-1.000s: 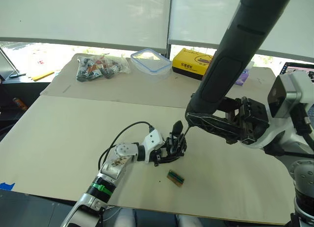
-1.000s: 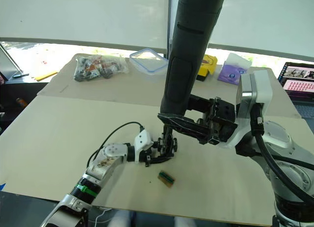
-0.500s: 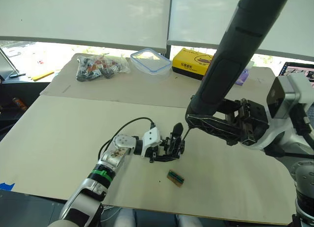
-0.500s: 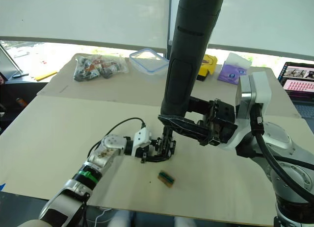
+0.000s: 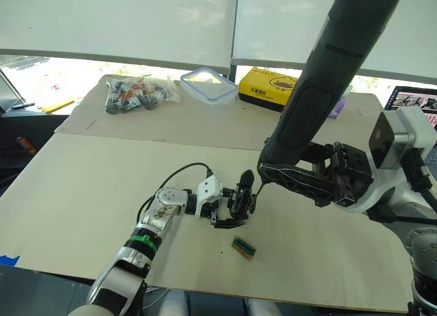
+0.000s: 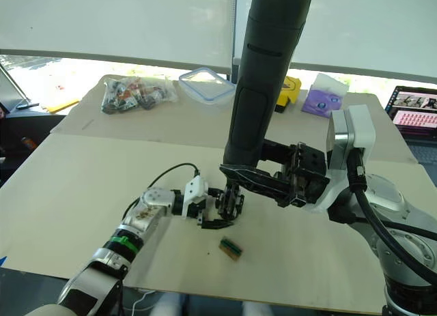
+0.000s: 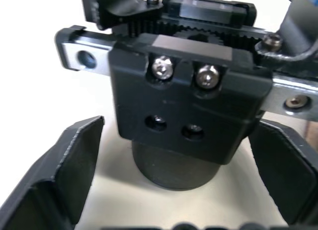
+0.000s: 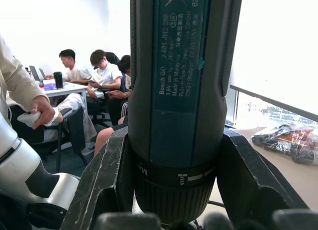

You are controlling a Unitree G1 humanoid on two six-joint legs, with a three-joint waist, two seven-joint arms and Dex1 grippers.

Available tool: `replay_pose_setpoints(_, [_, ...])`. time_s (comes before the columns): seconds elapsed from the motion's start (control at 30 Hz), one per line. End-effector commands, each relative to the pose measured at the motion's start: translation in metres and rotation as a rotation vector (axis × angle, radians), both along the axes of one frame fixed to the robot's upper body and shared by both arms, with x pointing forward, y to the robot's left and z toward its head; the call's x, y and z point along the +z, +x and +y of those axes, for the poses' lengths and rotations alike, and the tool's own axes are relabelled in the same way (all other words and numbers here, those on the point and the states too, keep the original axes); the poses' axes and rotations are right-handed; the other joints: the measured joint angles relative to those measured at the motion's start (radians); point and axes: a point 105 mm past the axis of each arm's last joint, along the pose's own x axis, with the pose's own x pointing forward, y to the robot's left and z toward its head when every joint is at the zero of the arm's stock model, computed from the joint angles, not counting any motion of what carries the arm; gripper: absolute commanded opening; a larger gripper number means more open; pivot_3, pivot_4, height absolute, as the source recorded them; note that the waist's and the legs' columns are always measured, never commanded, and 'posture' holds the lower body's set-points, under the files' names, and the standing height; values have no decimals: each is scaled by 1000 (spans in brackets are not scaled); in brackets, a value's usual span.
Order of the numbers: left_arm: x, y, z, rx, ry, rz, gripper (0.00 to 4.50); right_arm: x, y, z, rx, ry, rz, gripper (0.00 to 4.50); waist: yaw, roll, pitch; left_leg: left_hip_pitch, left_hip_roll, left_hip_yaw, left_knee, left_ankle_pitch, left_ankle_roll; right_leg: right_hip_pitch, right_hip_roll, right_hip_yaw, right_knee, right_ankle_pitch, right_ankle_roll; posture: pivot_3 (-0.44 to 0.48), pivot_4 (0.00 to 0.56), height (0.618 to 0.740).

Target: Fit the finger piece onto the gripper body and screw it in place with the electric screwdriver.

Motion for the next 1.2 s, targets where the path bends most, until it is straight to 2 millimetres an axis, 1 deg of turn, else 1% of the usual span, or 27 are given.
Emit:
replay_pose_setpoints(0.03, [1, -7, 8, 54, -16, 3, 4475, 12, -9, -2, 18, 14, -55, 1913, 0, 0, 0, 0, 0, 0, 0, 0, 0, 0, 0, 0, 0, 0, 0, 0, 150, 740])
replay_pose_setpoints(0.13, [1, -13, 11, 116, -17, 12, 4475, 11, -9, -2, 19, 12, -51, 1913, 2, 0, 0, 0, 0, 0, 0, 0, 0, 0, 0, 0, 0, 0, 0, 0, 150, 740])
replay_pose_setpoints(0.27, [0, -27, 5, 154, -22, 50, 4475, 11, -9, -2, 22, 10, -48, 1913, 4, 0, 0, 0, 0, 0, 0, 0, 0, 0, 0, 0, 0, 0, 0, 0, 150, 740])
replay_pose_setpoints(0.43, [-6, -23, -5, 228, -8, 60, 4475, 11, -9, -1, 30, 10, -46, 1913, 7, 0, 0, 0, 0, 0, 0, 0, 0, 0, 0, 0, -1, -3, -5, 0, 150, 740])
replay_pose_setpoints(0.6, [-11, -24, -15, 227, -8, 77, 4475, 10, -9, -1, 37, 6, -45, 1913, 12, 0, 0, 0, 0, 0, 1, 0, 0, 1, 0, 0, -2, -3, -6, 0, 150, 740])
replay_pose_setpoints(0.7, [-13, -25, -20, 219, -10, 87, 3649, 10, -9, -1, 39, 2, -44, 1913, 14, 0, 0, 0, -1, 0, 1, 0, 0, 1, -1, 0, -2, -3, -6, 0, 150, 740])
replay_pose_setpoints(0.77, [-13, -25, -21, 220, -15, 95, 2665, 10, -9, -1, 39, 1, -44, 1913, 15, 0, 0, 0, -1, 0, 1, 0, 0, 1, -1, 0, -2, -3, -6, 0, 150, 740])
replay_pose_setpoints(0.8, [-13, -25, -20, 221, -17, 96, 2316, 10, -9, -1, 39, 0, -44, 1913, 16, 0, 0, 0, -1, 0, 1, 0, 0, 2, -1, 0, -3, -3, -6, 0, 150, 740])
replay_pose_setpoints(0.93, [-12, -23, -14, 185, -14, 76, 2310, 9, -8, -1, 37, -2, -42, 1913, 18, 0, 0, 0, -1, 0, 1, 0, 0, 2, -1, 0, -3, -3, -6, 0, 150, 740])
replay_pose_setpoints(1.03, [-9, -16, -9, 161, -1, 45, 2310, 9, -8, -1, 36, -3, -40, 1913, 18, 0, 0, 0, -1, 0, 1, 0, 0, 1, -1, 0, -3, -3, -6, 0, 150, 740])
replay_pose_setpoints(1.13, [-5, -9, -4, 106, 11, 24, 2310, 8, -8, -1, 37, -6, -39, 1913, 18, 0, 0, 0, -1, 0, 1, 0, 0, 1, -1, 0, -3, -3, -6, 0, 150, 740])
replay_pose_setpoints(1.2, [-8, -11, -1, 31, 47, 37, 2310, 8, -8, -1, 39, -8, -38, 1913, 15, 0, 0, 0, -1, 0, 1, 0, 0, 1, -1, 0, -3, -3, -6, 0, 150, 740])
